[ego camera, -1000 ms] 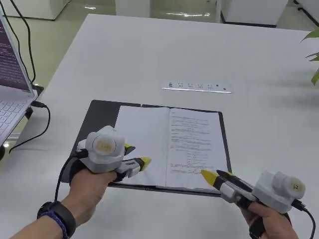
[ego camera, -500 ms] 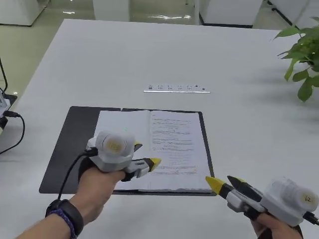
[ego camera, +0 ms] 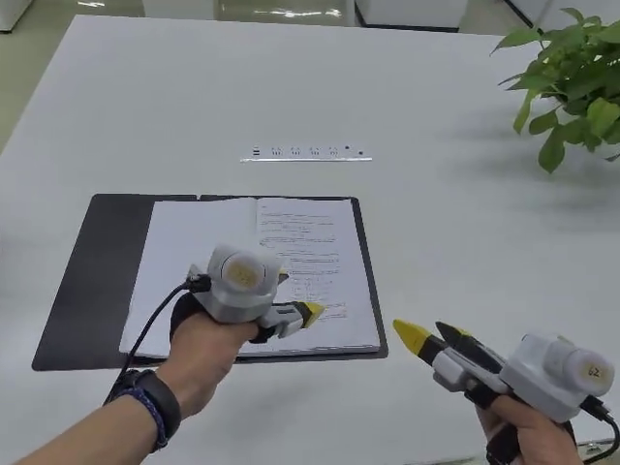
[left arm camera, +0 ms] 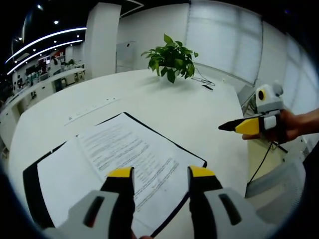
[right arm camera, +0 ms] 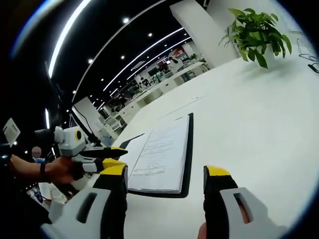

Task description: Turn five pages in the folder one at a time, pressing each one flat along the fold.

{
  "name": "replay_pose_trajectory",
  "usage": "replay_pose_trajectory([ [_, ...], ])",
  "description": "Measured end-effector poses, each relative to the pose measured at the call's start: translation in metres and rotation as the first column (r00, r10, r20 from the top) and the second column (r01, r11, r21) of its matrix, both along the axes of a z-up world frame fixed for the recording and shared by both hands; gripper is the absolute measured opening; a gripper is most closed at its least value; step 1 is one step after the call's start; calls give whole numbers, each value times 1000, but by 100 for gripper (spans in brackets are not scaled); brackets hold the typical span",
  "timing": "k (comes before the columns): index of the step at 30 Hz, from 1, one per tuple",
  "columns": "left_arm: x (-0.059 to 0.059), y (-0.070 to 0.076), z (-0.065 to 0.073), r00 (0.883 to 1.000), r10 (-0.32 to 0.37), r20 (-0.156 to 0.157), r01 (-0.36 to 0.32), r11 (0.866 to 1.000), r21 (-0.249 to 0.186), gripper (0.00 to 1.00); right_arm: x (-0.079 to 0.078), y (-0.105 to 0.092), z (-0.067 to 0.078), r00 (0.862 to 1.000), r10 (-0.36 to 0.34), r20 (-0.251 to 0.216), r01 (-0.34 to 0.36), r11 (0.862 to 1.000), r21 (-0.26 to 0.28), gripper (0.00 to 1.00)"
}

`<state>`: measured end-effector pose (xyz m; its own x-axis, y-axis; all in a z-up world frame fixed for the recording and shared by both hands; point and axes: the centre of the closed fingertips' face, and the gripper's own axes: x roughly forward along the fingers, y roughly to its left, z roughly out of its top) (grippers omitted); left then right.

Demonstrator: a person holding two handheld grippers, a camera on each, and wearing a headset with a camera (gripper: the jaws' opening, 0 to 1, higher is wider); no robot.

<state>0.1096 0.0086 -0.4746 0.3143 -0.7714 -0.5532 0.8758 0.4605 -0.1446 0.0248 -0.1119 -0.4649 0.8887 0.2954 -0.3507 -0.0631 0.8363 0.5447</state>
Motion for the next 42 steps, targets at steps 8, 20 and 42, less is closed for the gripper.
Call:
replay_pose_trajectory([
  [8, -9, -24, -21, 999, -27, -33, 28, 1000, 11, 41, -5, 3, -7, 1000, 6, -18, -6, 1000, 5, 60],
  [20, -23, -61, -60, 998, -20, -65, 23, 999, 41, 38, -12, -4, -9, 999, -16, -31, 17, 999, 29, 59],
  [42, -19, -63, -74, 987, -95, 132, 78, 988, 131, 22, 3, -2, -20, 999, -2, -51, 4, 999, 44, 55],
])
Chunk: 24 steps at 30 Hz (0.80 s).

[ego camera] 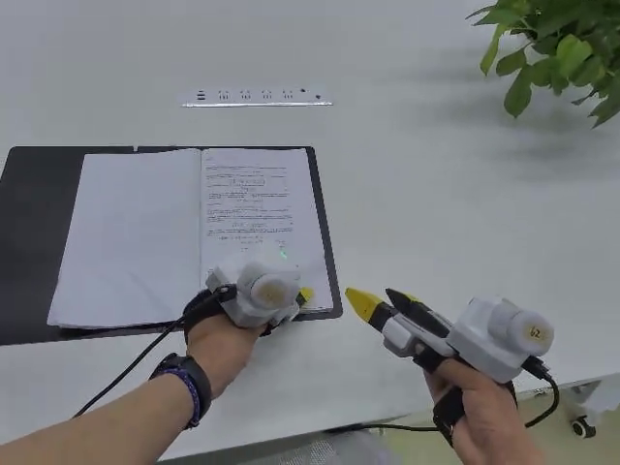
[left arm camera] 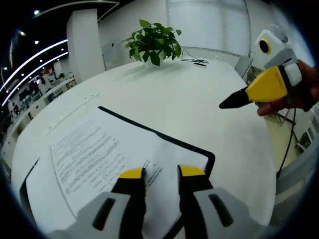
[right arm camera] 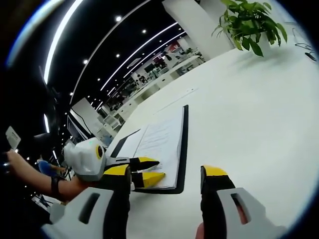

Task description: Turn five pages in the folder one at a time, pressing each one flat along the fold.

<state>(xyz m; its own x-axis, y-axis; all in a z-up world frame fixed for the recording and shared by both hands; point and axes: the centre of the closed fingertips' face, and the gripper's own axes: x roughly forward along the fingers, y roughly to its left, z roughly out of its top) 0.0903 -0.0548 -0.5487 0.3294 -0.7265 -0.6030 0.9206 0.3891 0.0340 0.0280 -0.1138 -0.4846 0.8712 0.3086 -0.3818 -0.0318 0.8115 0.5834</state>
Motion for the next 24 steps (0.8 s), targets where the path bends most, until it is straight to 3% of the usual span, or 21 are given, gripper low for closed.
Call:
replay_pose_trajectory([
  [3, 8, 2, -1, 999, 44, 29, -45, 999, 14, 9, 1, 0, -1, 1000, 5, -1, -5, 1000, 0, 55],
  [5, 8, 2, 1, 999, 37, 27, -37, 999, 13, 4, 2, -1, 0, 1000, 5, 3, -5, 1000, -1, 55],
  [7, 10, 3, 0, 998, 9, 62, -11, 999, 33, 2, 2, -2, 0, 1000, 1, 5, -1, 1000, 2, 54],
  [13, 10, 1, -2, 996, 1, 92, -7, 998, 64, 0, 3, -2, -3, 1000, 7, -1, -7, 1000, 1, 53],
  [14, 11, 1, -1, 996, 3, 91, -9, 998, 67, 0, 4, -1, -3, 1000, 13, -2, -13, 1000, 0, 53],
  [18, 14, 3, 0, 999, 3, 32, -5, 999, 47, 0, 14, 3, -2, 1000, 30, 4, -30, 1000, 0, 52],
  [19, 13, 3, 0, 1000, 21, -1, -21, 999, 29, 0, 17, 4, -2, 999, 35, 5, -35, 999, -1, 52],
  [24, 14, 5, 4, 999, 30, -16, -30, 1000, 5, 0, 39, 7, -2, 997, 70, 20, -70, 998, 0, 51],
])
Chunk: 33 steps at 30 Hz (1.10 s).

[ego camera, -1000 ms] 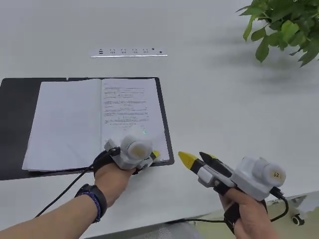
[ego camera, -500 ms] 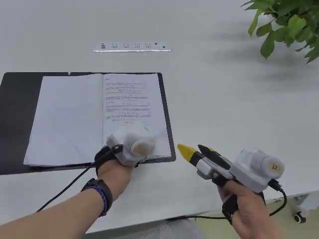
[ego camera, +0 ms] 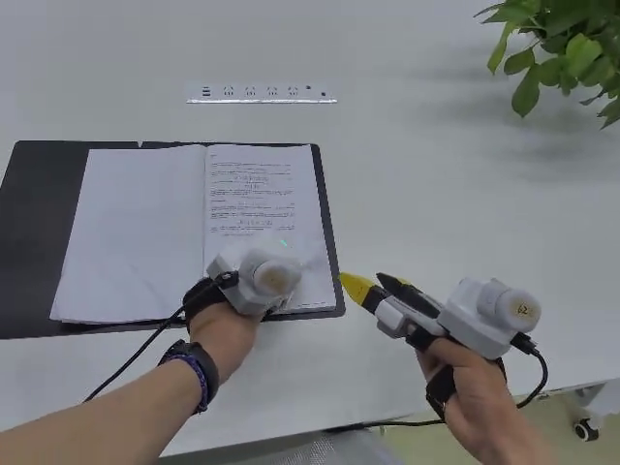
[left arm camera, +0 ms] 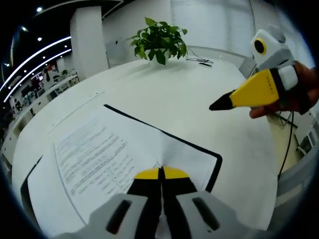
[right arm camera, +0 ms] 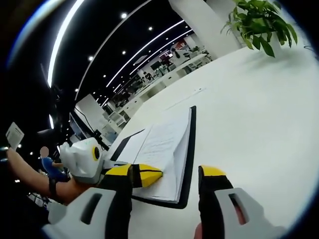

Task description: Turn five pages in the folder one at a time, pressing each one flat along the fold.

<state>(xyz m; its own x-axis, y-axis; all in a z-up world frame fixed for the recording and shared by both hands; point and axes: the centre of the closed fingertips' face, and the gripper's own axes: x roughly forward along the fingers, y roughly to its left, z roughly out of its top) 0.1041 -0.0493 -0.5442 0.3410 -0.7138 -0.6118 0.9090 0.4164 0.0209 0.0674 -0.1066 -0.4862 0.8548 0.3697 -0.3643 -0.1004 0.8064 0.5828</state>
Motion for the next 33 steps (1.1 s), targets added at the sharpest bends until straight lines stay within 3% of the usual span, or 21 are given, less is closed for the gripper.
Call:
replay_pose_trajectory([
  [8, 4, 2, 16, 1000, 11, 0, -11, 999, -45, 0, 42, 20, -7, 997, 77, 8, -77, 996, 39, 44],
  [16, 7, 7, 25, 1000, 14, 1, -13, 998, -61, 0, 57, 39, -12, 993, 117, -4, -116, 989, 93, 40],
  [20, 7, 6, 29, 1000, 14, -5, -15, 997, -76, 0, 62, 40, -16, 997, 80, -8, -77, 982, 174, 25],
  [27, 2, 8, 32, 1000, 0, -22, -2, 997, -79, 0, 63, 35, -20, 999, 34, -26, -28, 977, 209, 1],
  [30, 0, 14, 33, 998, 17, -61, -21, 997, -74, 14, 61, 36, -19, 999, 31, -33, -24, 976, 214, 1],
  [32, -4, 18, 35, 994, 19, -106, -28, 996, -85, 24, 61, 36, -18, 999, 30, -33, -22, 976, 217, 1],
  [33, -3, 21, 36, 995, 22, -95, -29, 996, -79, 30, 62, 36, -18, 999, 29, -33, -21, 975, 221, 0],
])
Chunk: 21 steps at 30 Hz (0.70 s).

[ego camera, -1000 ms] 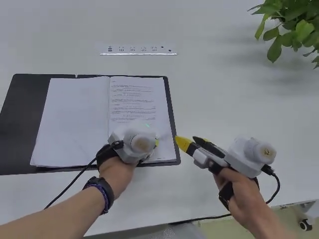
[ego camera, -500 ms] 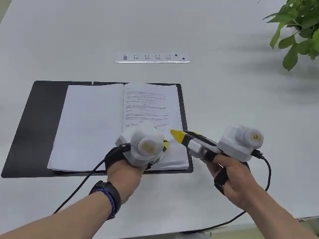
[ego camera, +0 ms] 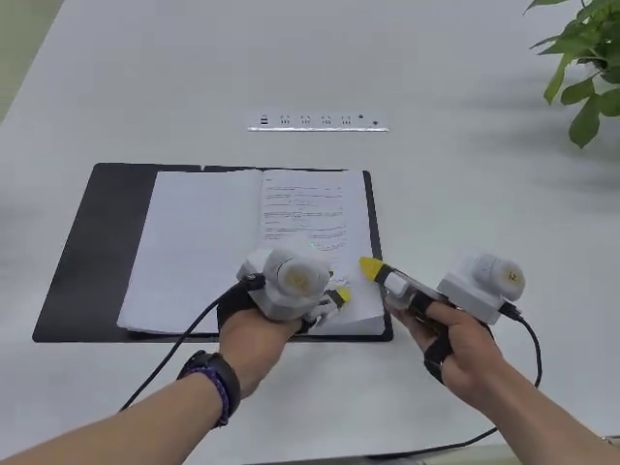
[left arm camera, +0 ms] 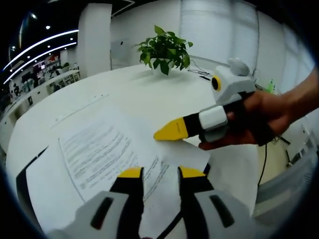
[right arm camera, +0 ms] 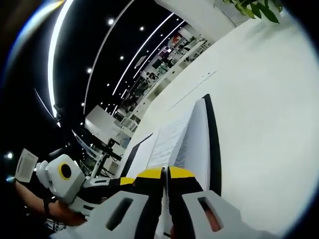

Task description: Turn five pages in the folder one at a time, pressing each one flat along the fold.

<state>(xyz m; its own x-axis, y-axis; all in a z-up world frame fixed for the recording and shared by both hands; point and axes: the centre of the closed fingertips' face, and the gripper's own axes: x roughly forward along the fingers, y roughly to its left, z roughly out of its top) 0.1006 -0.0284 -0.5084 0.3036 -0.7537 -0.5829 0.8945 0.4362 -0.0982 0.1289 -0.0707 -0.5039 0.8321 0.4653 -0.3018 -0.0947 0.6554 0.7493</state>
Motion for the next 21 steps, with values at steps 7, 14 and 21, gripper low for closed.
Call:
replay_pose_trajectory([
  [7, 9, 25, 10, 997, 73, -17, -73, 997, -14, 44, 4, 5, 12, 1000, 1, 26, -1, 1000, 11, 0],
  [14, 20, 50, 21, 990, 138, -15, -139, 990, -19, 53, 8, 12, 23, 999, 9, 47, -10, 1000, 15, 0],
  [21, 26, 79, 29, 983, 185, -4, -185, 982, -29, 53, 14, 22, 38, 997, 15, 71, -17, 1000, 23, 0],
])
